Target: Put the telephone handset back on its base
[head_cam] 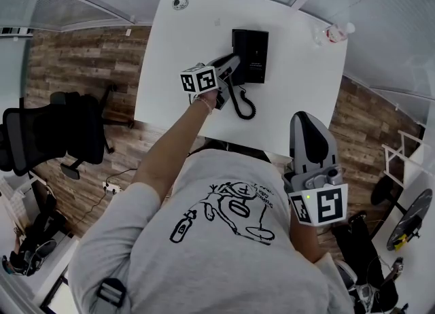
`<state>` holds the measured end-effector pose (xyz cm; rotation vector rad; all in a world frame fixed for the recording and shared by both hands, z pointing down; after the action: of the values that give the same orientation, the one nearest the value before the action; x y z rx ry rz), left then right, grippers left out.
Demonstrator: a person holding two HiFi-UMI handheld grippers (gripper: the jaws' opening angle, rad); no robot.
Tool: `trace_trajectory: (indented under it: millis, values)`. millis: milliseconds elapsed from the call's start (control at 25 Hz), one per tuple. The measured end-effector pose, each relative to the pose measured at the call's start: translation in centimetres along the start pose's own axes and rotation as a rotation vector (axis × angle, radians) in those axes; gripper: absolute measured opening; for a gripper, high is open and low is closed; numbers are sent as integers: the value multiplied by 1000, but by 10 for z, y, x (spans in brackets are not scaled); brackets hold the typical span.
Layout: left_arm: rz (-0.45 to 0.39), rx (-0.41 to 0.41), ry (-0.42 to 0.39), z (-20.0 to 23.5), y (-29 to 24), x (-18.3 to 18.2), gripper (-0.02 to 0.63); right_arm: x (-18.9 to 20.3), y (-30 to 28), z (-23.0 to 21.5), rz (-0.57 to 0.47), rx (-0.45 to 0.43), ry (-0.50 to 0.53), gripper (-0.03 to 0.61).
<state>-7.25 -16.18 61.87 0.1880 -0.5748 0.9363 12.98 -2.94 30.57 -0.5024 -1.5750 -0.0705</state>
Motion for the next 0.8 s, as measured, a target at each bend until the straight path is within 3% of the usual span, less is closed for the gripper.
trace_trajectory:
  millis: [360, 800]
  values:
    - [32, -84, -70, 1, -3, 0, 69, 2, -2, -3, 3, 1, -4, 11]
    - [191, -309, -365, -11, -9, -4, 109, 1, -2, -3, 4, -4, -3, 11]
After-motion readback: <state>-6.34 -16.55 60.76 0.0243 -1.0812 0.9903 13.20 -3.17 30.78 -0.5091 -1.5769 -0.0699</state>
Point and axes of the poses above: the fingertips, and each gripper's own axes: y backward along the fingers, z to its left, x out of its underside, the point moved 6 cm from there along y, backward along the fingers, and after that the axes turned 14 degrees about x, right-handed, at the moved point
